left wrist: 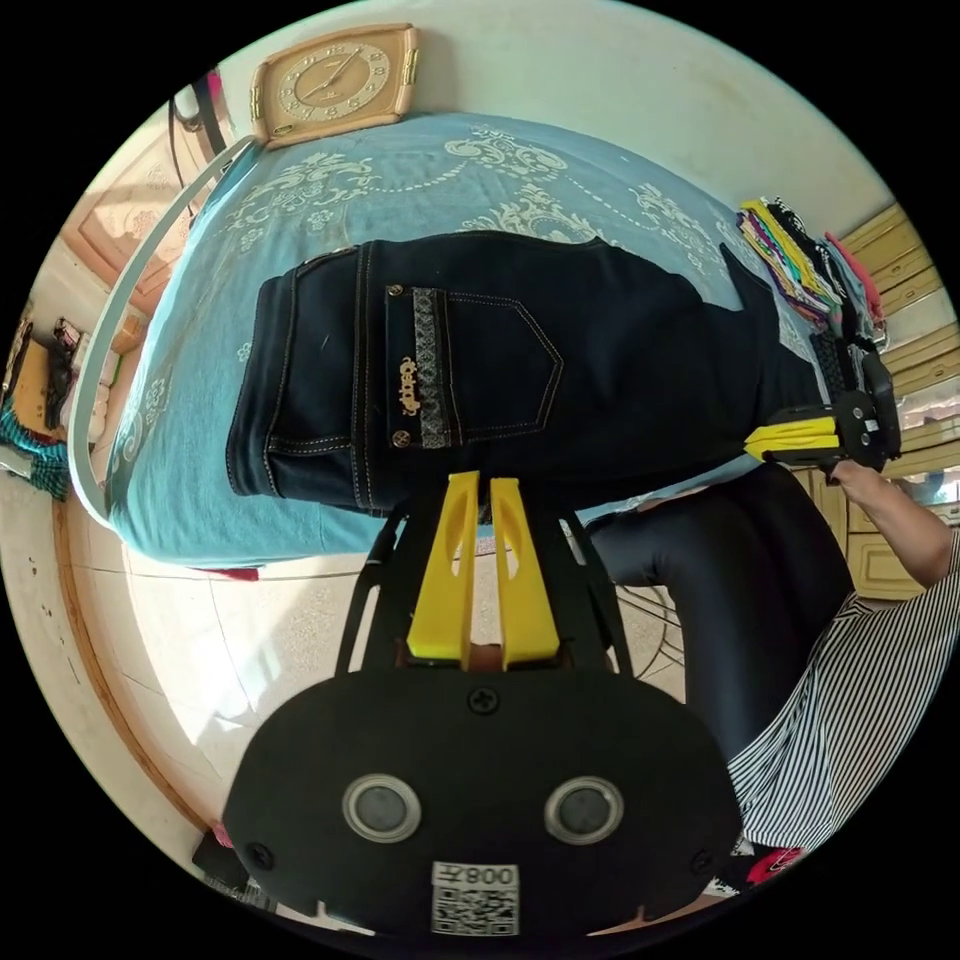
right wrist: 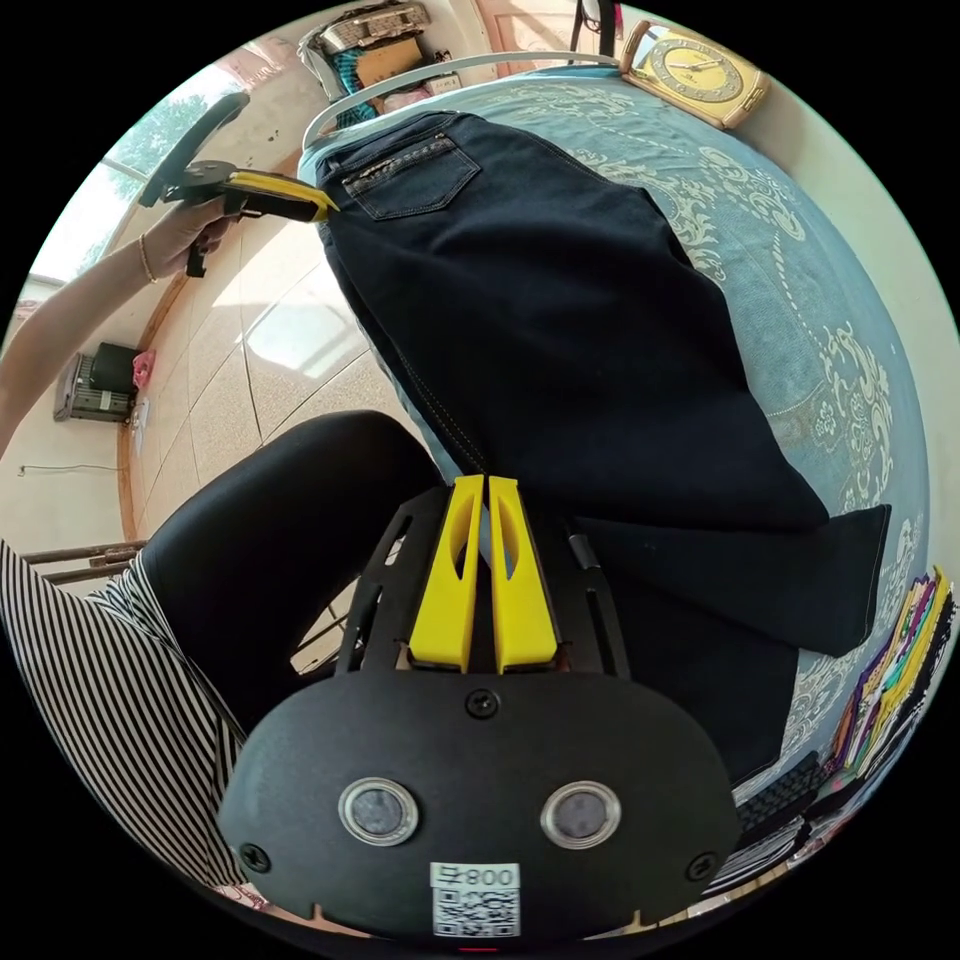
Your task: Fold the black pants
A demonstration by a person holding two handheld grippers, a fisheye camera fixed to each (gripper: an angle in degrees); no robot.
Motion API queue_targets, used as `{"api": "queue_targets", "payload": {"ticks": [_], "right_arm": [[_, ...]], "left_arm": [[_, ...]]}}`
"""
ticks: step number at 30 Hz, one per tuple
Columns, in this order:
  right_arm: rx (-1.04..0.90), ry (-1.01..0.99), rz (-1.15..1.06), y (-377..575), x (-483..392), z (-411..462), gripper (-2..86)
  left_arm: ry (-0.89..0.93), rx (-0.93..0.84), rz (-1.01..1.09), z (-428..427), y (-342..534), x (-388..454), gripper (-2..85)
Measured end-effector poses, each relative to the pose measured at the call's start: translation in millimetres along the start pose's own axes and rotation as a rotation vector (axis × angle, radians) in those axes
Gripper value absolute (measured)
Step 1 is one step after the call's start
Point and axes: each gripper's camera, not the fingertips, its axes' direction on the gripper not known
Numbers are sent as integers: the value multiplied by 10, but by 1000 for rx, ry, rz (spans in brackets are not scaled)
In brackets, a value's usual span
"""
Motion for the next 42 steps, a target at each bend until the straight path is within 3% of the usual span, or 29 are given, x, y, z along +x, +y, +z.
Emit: {"api": "queue_targets", "payload": {"ticks": [6,10,24,27,29,33,42], "right_arm": [[4,45,-17,8,-165,126,7],[6,54,-9,9,-237,195,8],[2,44,-2,8,-324,375,7],[1,49,-1,11,-332,408,7],[-2,39,7,11,-315,425,7],[12,14,21,36,-258,467,7],[22,-15,41,86,-128,540,7]], "left_arm": [[-221,107,-14,-355,354,470,21],[-332,61,-61,-334,661,490,14],[133,183,-215,-471,1407,41,19],[49,121,-309,-378,1475,-26,28],[44,170,-395,-434,1655,-129,37],[171,324,-617,-516,2183,-494,70],[320,307,-727,-374,2426,-744,31]]}}
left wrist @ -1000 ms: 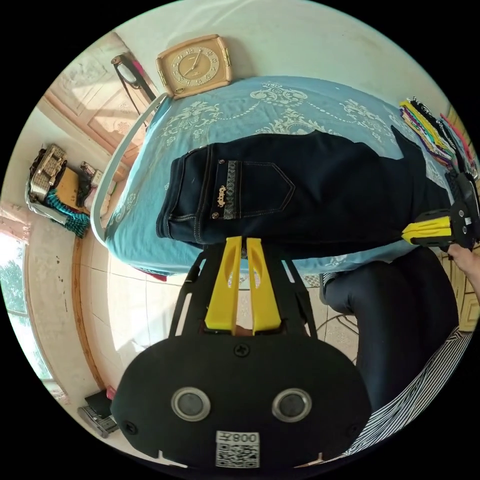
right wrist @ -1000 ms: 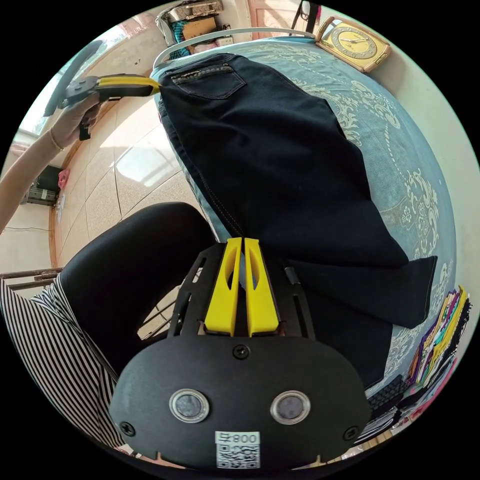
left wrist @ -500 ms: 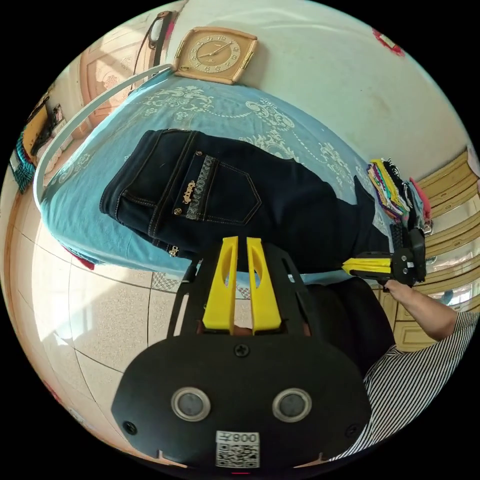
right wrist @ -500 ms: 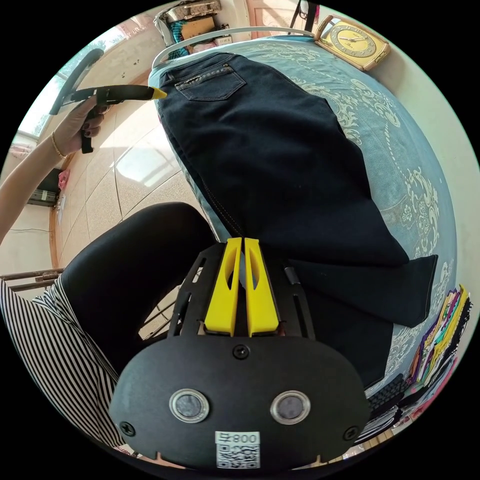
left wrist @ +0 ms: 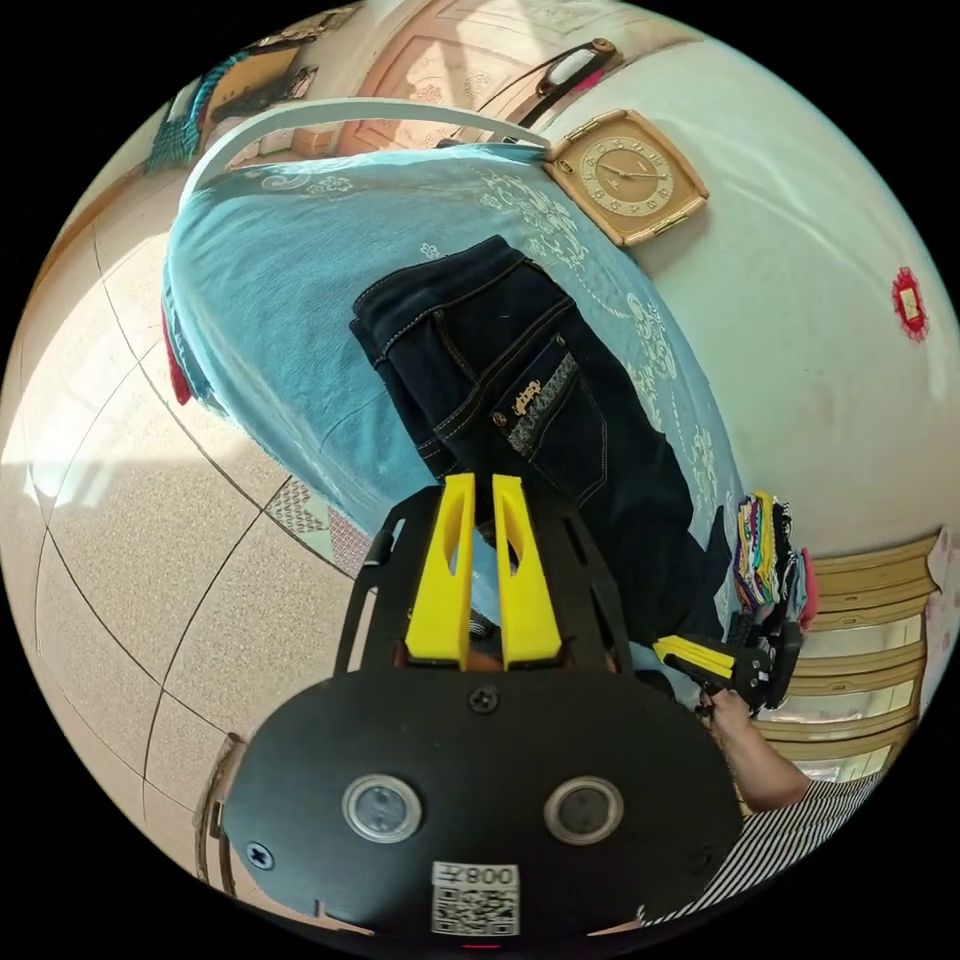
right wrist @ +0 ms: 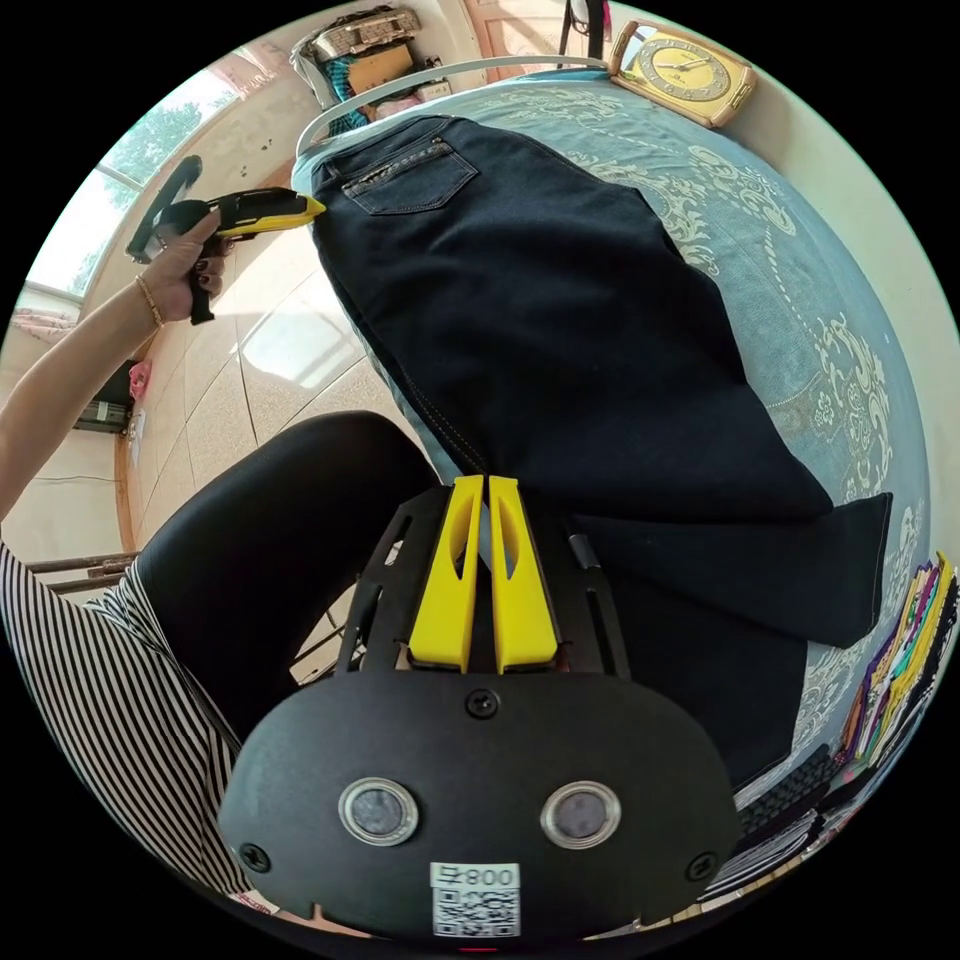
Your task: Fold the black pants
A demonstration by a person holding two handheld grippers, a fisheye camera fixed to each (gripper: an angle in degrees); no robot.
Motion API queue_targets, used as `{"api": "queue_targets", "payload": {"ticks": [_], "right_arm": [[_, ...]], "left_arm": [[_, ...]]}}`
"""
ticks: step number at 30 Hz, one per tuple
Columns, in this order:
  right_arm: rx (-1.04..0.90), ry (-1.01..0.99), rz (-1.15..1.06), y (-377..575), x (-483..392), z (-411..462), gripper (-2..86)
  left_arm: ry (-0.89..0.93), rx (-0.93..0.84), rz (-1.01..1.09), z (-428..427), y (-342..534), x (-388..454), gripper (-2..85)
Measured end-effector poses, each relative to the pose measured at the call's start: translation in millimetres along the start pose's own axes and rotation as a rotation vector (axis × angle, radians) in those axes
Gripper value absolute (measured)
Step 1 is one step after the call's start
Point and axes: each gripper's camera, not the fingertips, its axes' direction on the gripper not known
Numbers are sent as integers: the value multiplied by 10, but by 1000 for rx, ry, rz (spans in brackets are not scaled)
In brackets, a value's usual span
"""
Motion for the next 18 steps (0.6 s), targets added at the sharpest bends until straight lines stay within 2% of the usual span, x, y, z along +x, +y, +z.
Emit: {"api": "queue_targets", "payload": {"ticks": [4,7,11,18], "right_arm": [[23,-15,25,49,74,-83,6],[61,-26,36,136,131,-136,7],[0,-29,53,110,225,66,7],[25,-47,119,175,429,96,6]], "left_arm": [[62,37,16,-189,116,54,16],[29,14,16,-133,178,90,14],[30,16,-22,-65,221,133,15],[2,77,121,-182,423,898,5]]}}
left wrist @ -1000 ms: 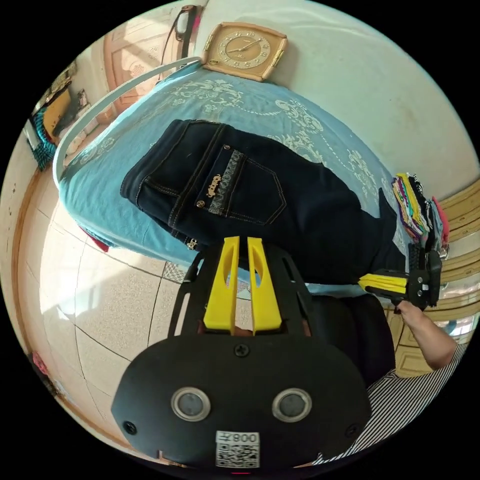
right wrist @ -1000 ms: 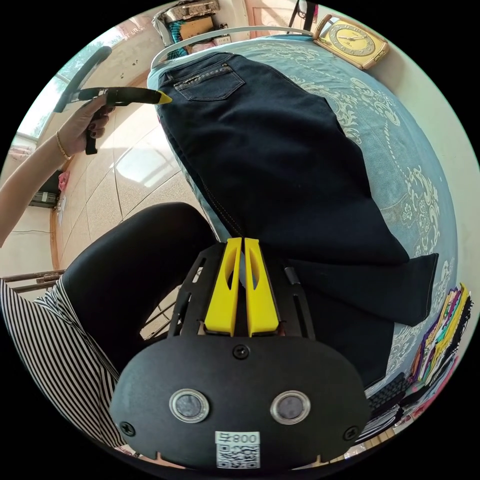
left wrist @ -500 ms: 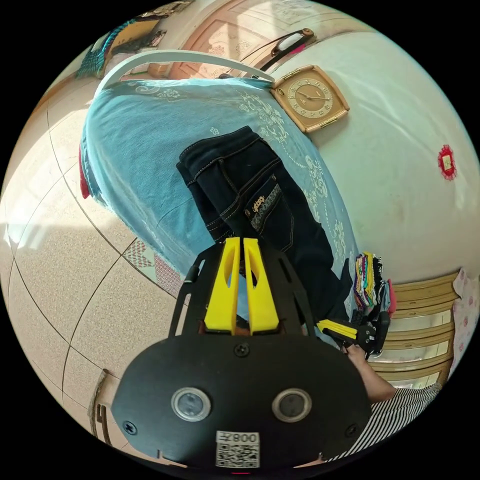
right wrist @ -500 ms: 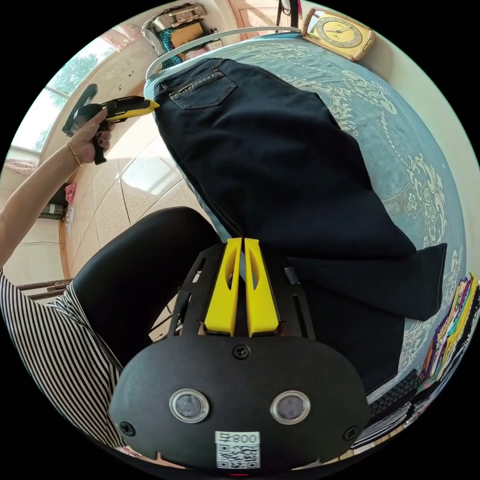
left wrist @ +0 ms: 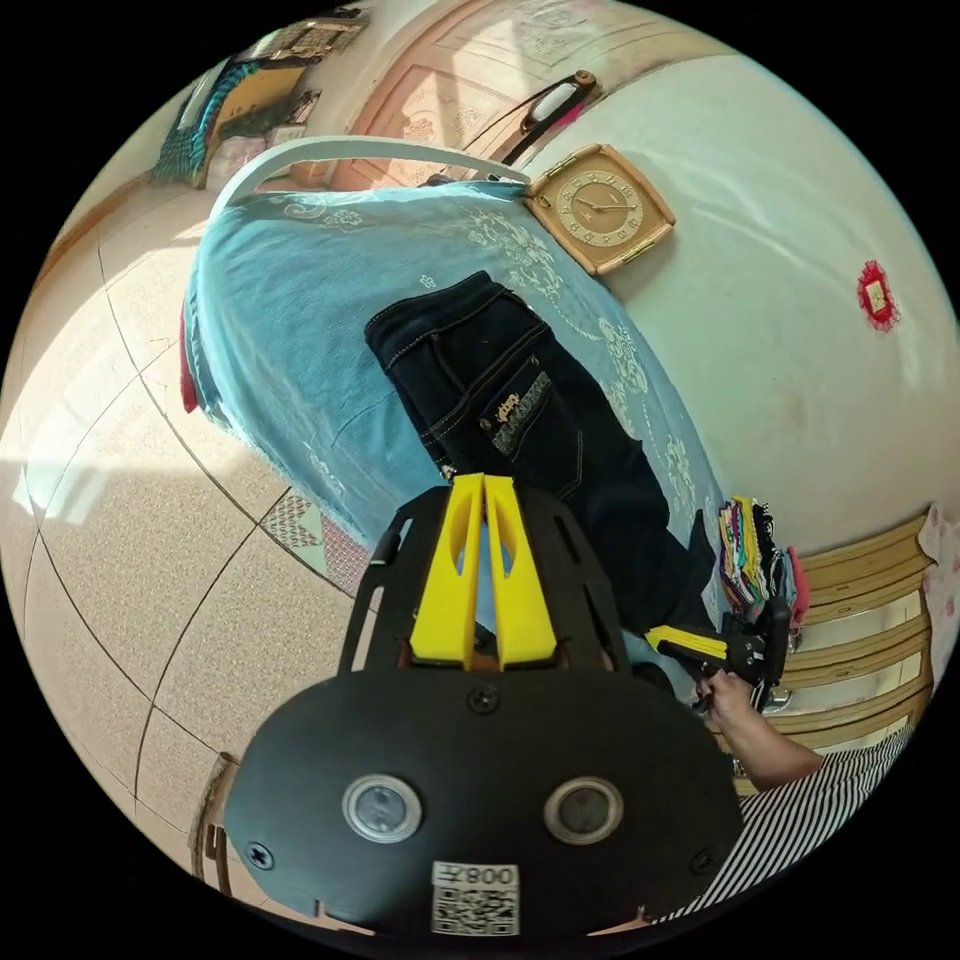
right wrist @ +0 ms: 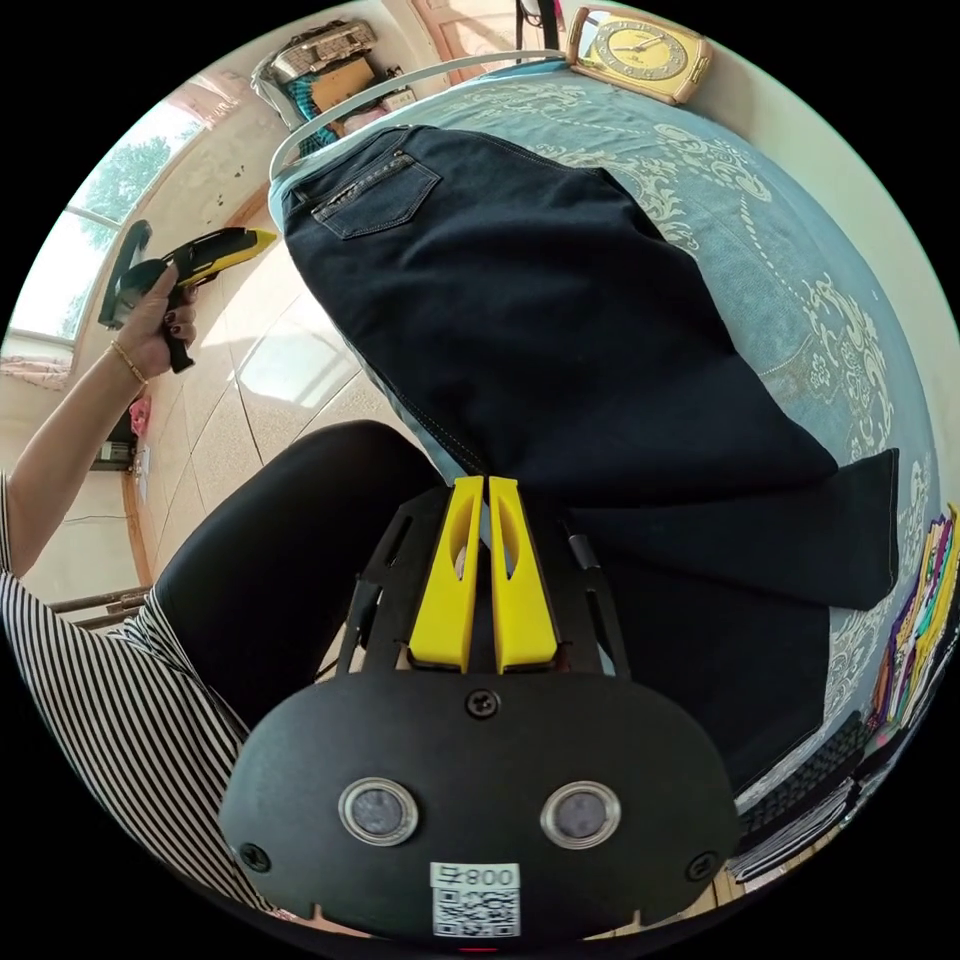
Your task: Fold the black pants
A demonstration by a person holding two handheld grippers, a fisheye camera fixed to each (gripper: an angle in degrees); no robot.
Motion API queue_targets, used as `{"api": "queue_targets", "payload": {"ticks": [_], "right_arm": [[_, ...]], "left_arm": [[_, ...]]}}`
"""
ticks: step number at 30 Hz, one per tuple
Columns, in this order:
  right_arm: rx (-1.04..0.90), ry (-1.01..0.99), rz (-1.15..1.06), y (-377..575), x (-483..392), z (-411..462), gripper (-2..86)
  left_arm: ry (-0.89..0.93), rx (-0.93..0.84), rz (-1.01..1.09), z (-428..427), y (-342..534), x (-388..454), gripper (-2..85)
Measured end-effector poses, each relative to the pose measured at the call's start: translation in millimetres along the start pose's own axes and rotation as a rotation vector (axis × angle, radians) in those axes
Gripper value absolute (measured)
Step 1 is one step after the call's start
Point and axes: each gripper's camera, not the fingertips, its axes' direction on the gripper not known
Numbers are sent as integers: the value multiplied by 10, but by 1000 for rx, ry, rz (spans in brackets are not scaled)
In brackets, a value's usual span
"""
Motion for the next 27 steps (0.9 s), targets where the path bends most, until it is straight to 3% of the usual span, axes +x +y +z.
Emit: {"api": "queue_targets", "payload": {"ticks": [5,7,9,14,17,20,24,27], "right_arm": [[23,-32,29,51,170,-42,6],[-7,-13,18,56,236,41,6],[-11,-6,13,61,299,89,7],[-10,-55,46,114,560,108,8],[-6,-41,56,153,674,122,10],[-1,-26,73,201,790,130,12],[17,-79,140,302,1067,121,16],[34,-199,224,419,1364,75,16]], "left_arm": [[38,-132,234,432,-39,935,2],[-80,-234,363,795,-18,1389,1],[-138,-322,365,1070,-8,1570,1],[-112,-340,334,1160,-159,1964,0],[-114,-271,452,1086,-144,2568,0],[-44,-332,609,1307,-16,3296,0],[-246,-468,844,1905,254,4095,0],[-222,-474,816,1978,152,4315,0]]}}
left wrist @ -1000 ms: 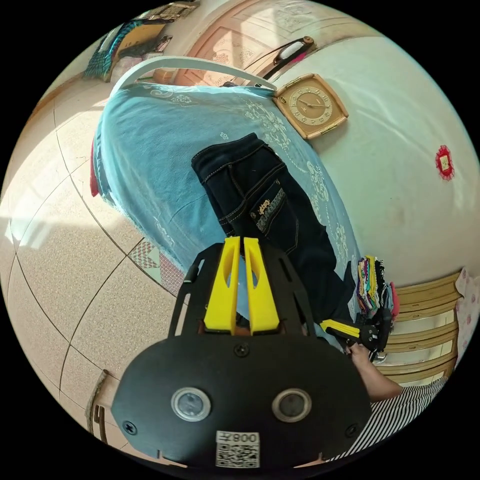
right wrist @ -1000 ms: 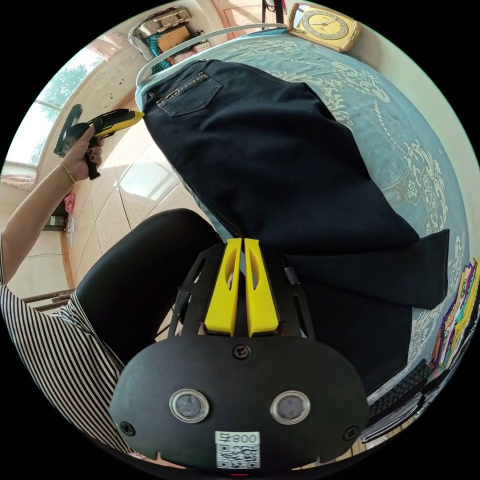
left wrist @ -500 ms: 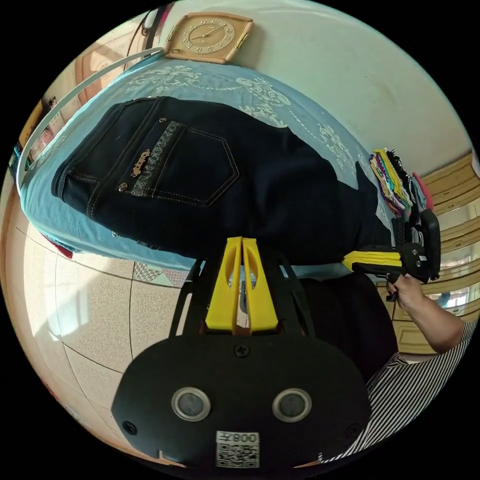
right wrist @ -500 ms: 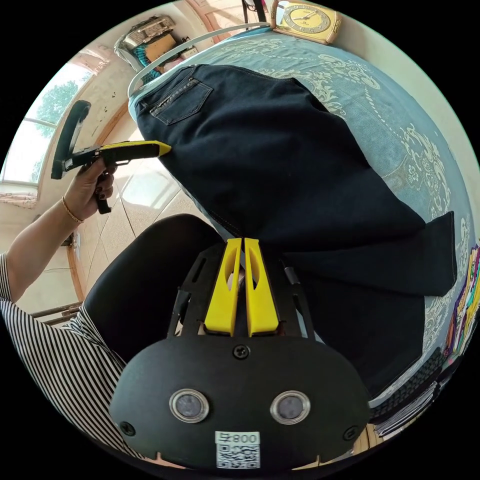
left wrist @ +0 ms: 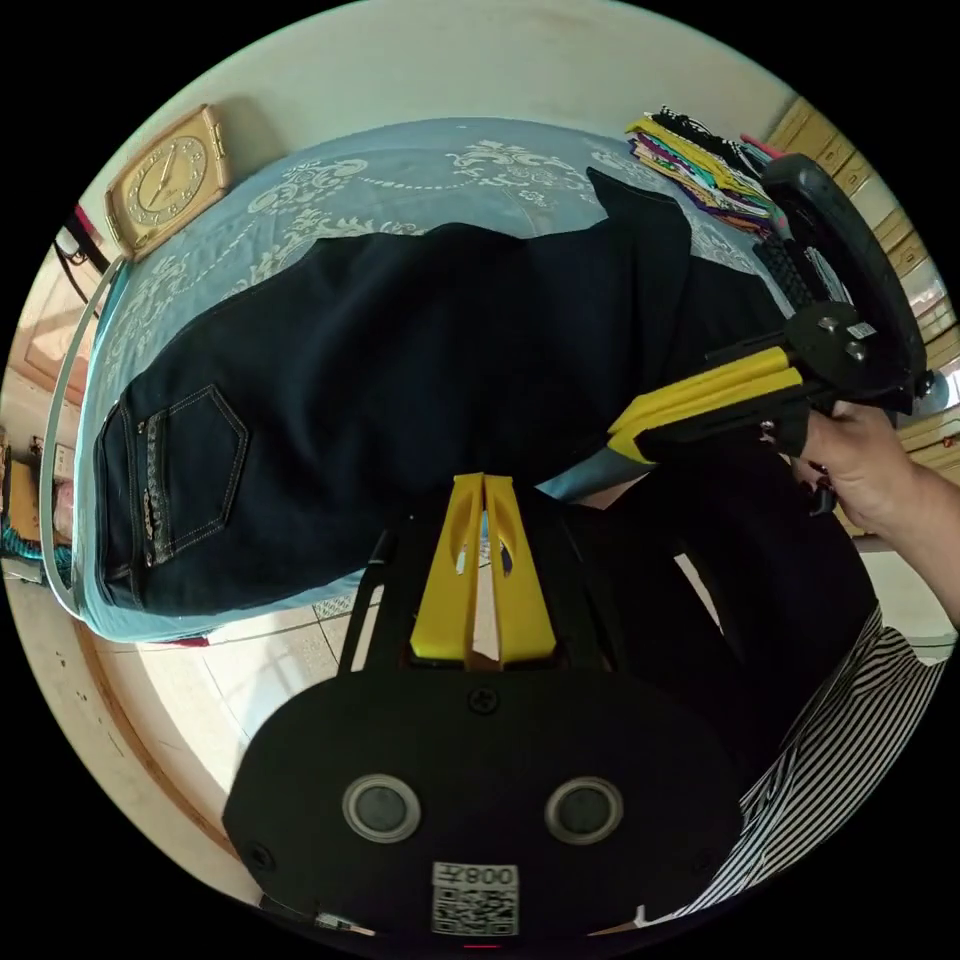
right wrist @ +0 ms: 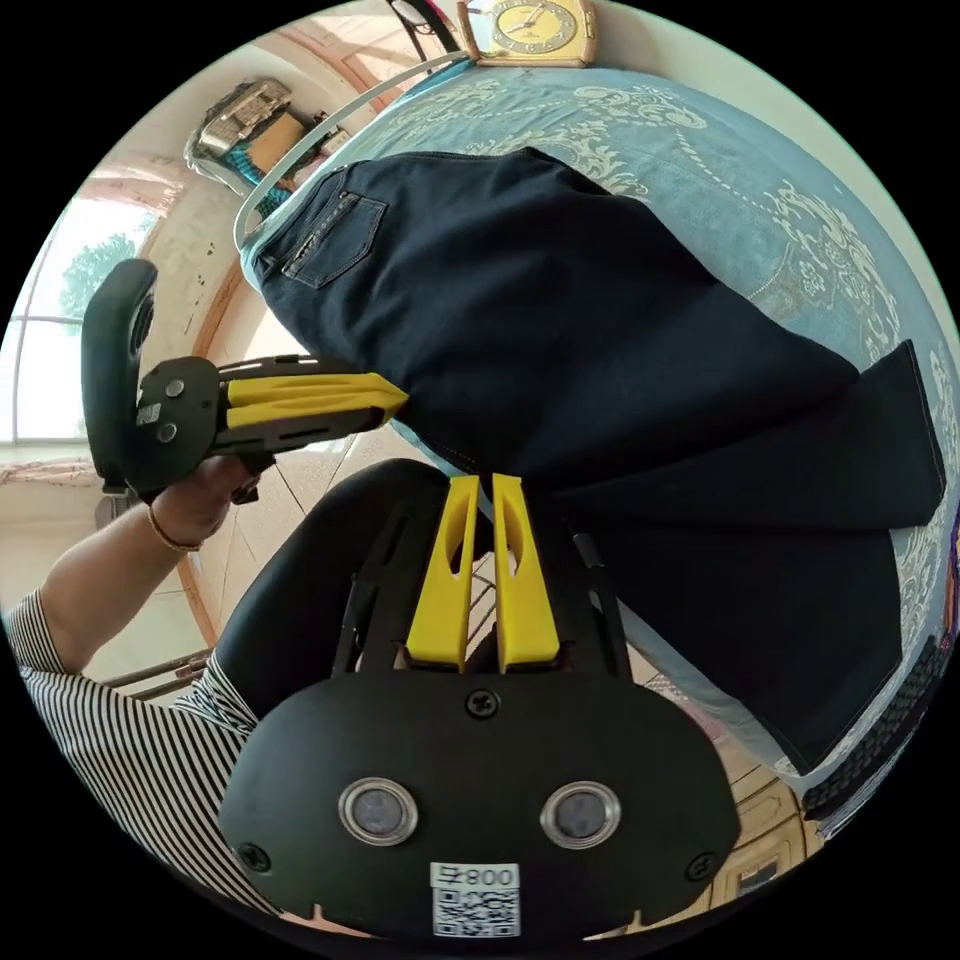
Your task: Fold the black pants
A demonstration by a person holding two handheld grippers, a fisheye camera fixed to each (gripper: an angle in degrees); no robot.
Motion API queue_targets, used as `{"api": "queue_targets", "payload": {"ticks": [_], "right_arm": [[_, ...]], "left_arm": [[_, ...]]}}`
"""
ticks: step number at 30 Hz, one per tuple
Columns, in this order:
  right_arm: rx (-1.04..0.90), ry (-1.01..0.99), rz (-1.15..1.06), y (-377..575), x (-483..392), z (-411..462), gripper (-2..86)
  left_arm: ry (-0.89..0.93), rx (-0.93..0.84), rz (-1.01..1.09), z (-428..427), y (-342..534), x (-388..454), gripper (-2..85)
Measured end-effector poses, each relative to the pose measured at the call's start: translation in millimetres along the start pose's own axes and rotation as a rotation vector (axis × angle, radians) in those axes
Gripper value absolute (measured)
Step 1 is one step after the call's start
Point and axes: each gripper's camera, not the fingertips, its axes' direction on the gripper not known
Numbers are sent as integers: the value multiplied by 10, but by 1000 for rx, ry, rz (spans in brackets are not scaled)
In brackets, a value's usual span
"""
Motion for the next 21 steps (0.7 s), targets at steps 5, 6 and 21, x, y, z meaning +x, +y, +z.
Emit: {"api": "queue_targets", "payload": {"ticks": [5,6,21], "right_arm": [[25,-80,131,248,471,-164,6],[34,-102,158,348,595,-194,4],[207,-234,391,1472,1958,-596,9]], "left_arm": [[130,-19,-96,-60,-373,-36,0],[100,-14,-101,-115,-471,49,0],[121,-50,229,-197,-2215,1524,53]]}}
